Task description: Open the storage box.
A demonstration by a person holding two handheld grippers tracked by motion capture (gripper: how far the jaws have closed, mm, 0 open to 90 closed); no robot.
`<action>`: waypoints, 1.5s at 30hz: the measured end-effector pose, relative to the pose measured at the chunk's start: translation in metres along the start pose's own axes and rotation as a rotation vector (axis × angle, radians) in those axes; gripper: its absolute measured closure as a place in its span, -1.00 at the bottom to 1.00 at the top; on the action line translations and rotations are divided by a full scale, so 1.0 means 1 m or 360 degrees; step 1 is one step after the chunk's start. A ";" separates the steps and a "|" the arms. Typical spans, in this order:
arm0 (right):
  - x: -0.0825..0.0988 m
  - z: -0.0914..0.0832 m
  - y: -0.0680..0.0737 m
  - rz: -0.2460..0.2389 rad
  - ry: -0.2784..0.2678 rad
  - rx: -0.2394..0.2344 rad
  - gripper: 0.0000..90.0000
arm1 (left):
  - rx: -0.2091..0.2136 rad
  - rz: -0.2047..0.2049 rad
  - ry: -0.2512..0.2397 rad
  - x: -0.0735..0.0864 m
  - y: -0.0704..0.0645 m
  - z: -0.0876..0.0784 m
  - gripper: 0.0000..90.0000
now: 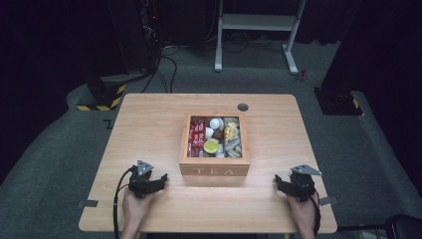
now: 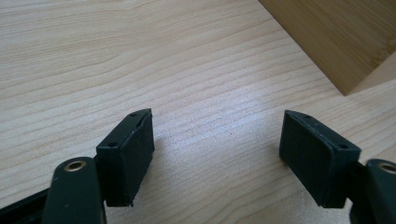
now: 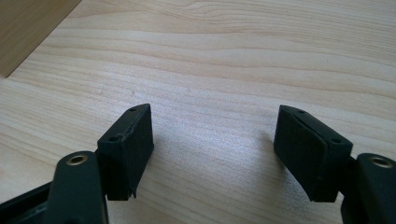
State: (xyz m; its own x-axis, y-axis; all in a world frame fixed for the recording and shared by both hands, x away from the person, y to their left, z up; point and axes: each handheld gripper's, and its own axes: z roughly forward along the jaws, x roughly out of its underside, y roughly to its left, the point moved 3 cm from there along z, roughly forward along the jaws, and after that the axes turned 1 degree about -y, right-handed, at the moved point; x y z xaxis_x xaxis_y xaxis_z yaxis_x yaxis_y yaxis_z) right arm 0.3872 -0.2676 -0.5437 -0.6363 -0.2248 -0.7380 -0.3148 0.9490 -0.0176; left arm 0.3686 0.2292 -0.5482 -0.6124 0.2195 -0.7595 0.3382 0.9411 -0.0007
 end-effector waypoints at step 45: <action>0.000 0.000 0.000 -0.0001 0.0000 -0.0002 -0.37 | 0.0330 0.0078 -0.0051 -0.006 -0.038 -0.009 -0.09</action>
State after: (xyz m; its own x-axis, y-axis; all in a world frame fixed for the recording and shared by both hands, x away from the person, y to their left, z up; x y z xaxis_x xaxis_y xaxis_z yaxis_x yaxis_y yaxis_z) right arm 0.3871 -0.2674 -0.5437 -0.6364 -0.2252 -0.7378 -0.3161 0.9486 -0.0170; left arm 0.3534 0.1942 -0.5377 -0.5697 0.2519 -0.7823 0.5085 0.8558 -0.0947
